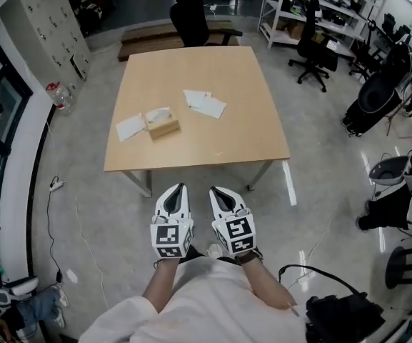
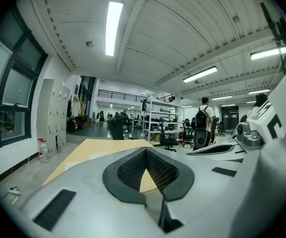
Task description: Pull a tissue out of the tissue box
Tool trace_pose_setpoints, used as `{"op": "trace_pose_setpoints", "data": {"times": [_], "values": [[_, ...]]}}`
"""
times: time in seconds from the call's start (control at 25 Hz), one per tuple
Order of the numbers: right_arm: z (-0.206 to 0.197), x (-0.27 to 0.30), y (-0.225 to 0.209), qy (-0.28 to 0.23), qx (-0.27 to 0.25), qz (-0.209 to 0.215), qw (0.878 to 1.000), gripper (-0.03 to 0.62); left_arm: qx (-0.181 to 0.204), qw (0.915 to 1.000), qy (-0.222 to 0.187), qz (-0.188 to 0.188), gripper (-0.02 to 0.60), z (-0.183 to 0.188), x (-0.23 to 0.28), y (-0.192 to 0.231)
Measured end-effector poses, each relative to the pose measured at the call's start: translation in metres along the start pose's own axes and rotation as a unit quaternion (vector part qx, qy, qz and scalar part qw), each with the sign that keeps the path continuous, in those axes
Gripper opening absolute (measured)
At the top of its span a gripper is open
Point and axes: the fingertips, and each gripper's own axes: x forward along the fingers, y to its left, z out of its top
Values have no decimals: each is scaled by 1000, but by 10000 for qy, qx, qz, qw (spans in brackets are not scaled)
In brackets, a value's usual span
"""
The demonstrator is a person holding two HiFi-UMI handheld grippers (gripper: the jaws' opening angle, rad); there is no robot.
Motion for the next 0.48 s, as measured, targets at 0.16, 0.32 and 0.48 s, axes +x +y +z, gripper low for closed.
{"op": "trace_pose_setpoints", "data": {"times": [0.16, 0.32, 0.48], "values": [[21, 36, -17, -313, 99, -52, 9994, -2, -12, 10000, 46, 80, 0, 2, 30, 16], [50, 84, -35, -678, 114, -217, 9974, 0, 3, 9999, -21, 151, 0, 9, 69, 50], [70, 147, -38, -670, 66, -52, 9977, -2, -60, 9996, -132, 248, 0, 22, 111, 101]]}}
